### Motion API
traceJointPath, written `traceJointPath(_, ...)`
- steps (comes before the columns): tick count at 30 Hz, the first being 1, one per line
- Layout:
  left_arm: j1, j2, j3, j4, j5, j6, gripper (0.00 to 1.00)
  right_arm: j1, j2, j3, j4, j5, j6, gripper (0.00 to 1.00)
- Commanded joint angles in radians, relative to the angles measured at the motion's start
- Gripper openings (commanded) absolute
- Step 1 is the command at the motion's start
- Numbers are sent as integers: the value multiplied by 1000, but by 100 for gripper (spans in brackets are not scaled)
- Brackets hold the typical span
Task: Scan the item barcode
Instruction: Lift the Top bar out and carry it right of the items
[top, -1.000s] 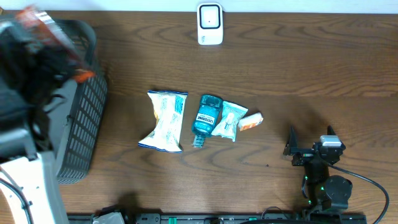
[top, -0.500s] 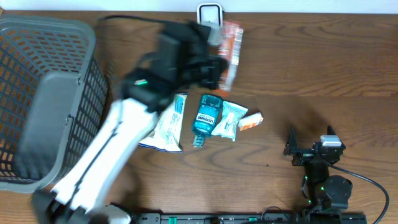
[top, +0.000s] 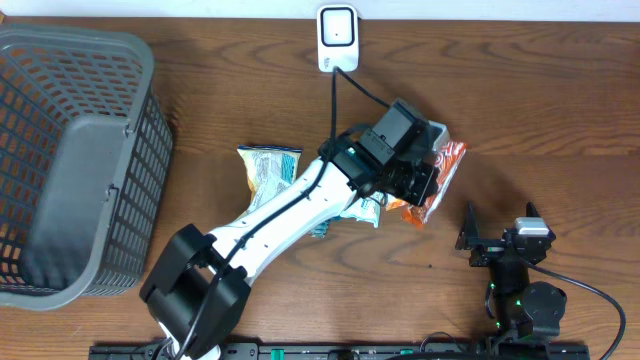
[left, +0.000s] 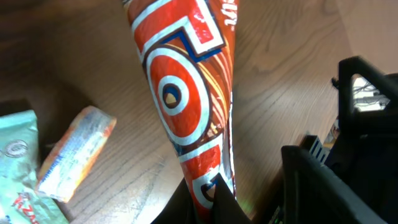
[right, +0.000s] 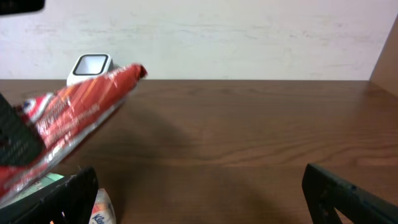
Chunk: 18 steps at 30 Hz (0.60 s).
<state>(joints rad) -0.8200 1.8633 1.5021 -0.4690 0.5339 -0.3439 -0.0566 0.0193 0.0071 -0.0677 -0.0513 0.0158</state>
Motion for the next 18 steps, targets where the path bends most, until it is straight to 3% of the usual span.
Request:
traceJointPath(1,4,64,-19,-4,12,-10,7,-1,-2,-2,-4,4,13,99)
traceJointPath(8,5,204,-19,61,12,-10,7,-1,-2,-2,-4,4,13,99)
traceJointPath(18,129,207,-19,166,-60,-21,7,-1,-2,-2,-4,4,13,99)
